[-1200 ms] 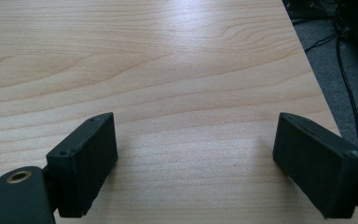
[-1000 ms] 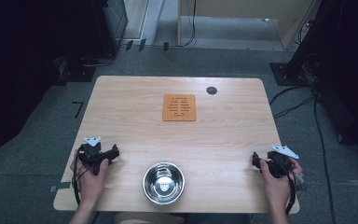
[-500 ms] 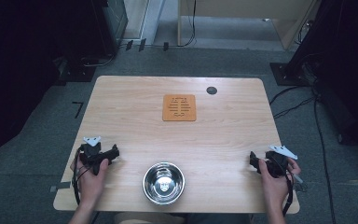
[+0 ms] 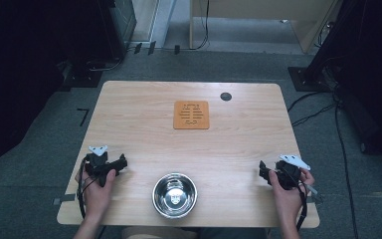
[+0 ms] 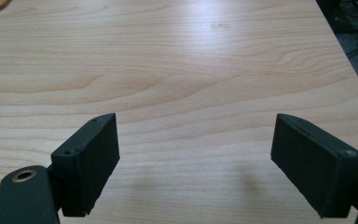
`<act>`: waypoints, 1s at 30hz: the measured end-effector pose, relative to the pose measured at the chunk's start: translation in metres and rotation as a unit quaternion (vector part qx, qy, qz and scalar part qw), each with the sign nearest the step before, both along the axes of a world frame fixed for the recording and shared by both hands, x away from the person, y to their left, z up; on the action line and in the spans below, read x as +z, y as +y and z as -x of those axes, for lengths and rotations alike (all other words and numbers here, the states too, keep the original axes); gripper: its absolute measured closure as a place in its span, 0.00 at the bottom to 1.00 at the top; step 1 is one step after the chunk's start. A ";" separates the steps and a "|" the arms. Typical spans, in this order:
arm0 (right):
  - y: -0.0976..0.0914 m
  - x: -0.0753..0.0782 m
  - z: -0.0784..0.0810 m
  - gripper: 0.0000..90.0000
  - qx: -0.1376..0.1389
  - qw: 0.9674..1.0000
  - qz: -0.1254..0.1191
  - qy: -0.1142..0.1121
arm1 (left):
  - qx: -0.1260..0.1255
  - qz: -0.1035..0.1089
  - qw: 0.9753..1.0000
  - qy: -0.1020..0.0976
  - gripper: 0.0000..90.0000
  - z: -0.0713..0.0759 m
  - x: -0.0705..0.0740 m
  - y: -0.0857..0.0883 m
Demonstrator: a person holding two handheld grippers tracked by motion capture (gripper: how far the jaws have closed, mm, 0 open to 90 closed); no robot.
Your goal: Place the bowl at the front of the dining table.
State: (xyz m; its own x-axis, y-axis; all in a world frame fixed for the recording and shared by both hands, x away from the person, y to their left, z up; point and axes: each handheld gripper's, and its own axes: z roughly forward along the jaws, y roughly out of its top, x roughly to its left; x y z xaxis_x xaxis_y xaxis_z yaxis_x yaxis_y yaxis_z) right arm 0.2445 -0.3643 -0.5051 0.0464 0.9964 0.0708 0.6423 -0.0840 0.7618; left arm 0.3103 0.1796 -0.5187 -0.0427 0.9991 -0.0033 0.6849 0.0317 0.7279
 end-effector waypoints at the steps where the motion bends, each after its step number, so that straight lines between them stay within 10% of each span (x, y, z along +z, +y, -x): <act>1: 0.002 0.001 0.000 0.17 0.003 1.000 0.001 -0.001 | 0.000 0.000 1.000 0.000 0.10 0.000 0.000 0.000; 30: 0.062 0.020 0.001 0.17 0.082 0.996 -0.024 -0.021 | 0.000 0.001 1.000 -0.001 0.10 0.000 0.000 0.000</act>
